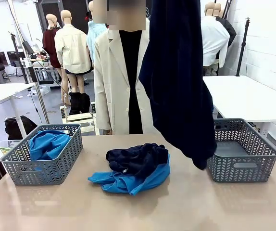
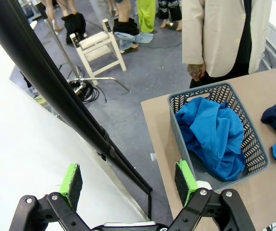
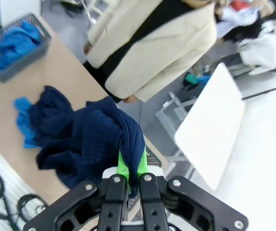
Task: Sort the tops and bottoms.
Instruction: Lift clothes from the center of the table with your right hand, then sort the clothes according to human instructions.
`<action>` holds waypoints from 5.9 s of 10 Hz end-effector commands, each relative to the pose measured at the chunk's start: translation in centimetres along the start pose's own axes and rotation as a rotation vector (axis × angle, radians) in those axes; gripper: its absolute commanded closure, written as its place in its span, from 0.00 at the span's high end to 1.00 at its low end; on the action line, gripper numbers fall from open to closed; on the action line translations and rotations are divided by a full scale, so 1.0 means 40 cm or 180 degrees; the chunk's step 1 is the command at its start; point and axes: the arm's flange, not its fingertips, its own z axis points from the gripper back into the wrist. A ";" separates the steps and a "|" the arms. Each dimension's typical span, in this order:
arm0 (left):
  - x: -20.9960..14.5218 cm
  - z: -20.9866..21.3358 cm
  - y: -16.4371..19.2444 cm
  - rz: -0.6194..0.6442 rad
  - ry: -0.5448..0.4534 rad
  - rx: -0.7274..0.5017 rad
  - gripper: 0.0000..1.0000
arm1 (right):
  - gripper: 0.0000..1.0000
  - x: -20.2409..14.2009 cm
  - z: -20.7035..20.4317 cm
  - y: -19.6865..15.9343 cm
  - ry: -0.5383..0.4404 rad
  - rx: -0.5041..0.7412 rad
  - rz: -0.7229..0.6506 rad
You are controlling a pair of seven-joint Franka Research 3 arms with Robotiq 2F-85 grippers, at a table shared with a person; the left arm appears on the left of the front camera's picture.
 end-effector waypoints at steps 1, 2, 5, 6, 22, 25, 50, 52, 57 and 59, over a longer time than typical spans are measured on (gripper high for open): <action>0.004 0.001 0.002 0.0025 0.0056 -0.0002 1.00 | 0.00 0.001 0.065 0.023 -0.0027 -0.0198 -0.0198; 0.004 0.001 0.002 0.0025 0.0056 -0.0002 1.00 | 0.00 0.000 0.086 0.021 -0.0068 -0.0151 -0.0276; 0.004 0.001 0.002 0.0025 0.0056 -0.0002 1.00 | 0.00 -0.004 0.080 0.018 -0.0087 -0.0073 -0.0150; 0.004 0.001 0.002 0.0025 0.0056 -0.0002 1.00 | 0.00 -0.004 0.080 0.018 -0.0087 -0.0073 -0.0150; 0.004 0.001 0.002 0.0025 0.0056 -0.0002 1.00 | 0.00 -0.004 0.080 0.018 -0.0087 -0.0073 -0.0150; 0.004 0.001 0.002 0.0025 0.0056 -0.0002 1.00 | 0.00 -0.001 0.074 0.023 -0.0072 -0.0042 -0.0150; 0.004 0.001 0.002 0.0025 0.0056 -0.0002 1.00 | 0.00 -0.161 0.192 -0.217 -0.0264 -0.0811 -0.0939; 0.004 0.001 0.002 0.0025 0.0056 -0.0002 1.00 | 0.00 -0.221 0.155 -0.295 -0.0140 -0.1020 -0.1039; 0.004 0.001 0.002 0.0025 0.0056 -0.0002 1.00 | 0.00 -0.415 -0.143 -0.395 -0.0140 -0.0765 -0.1568; 0.004 0.001 0.002 0.0025 0.0056 -0.0002 1.00 | 0.00 -0.462 -0.291 -0.370 0.0152 -0.0519 -0.1731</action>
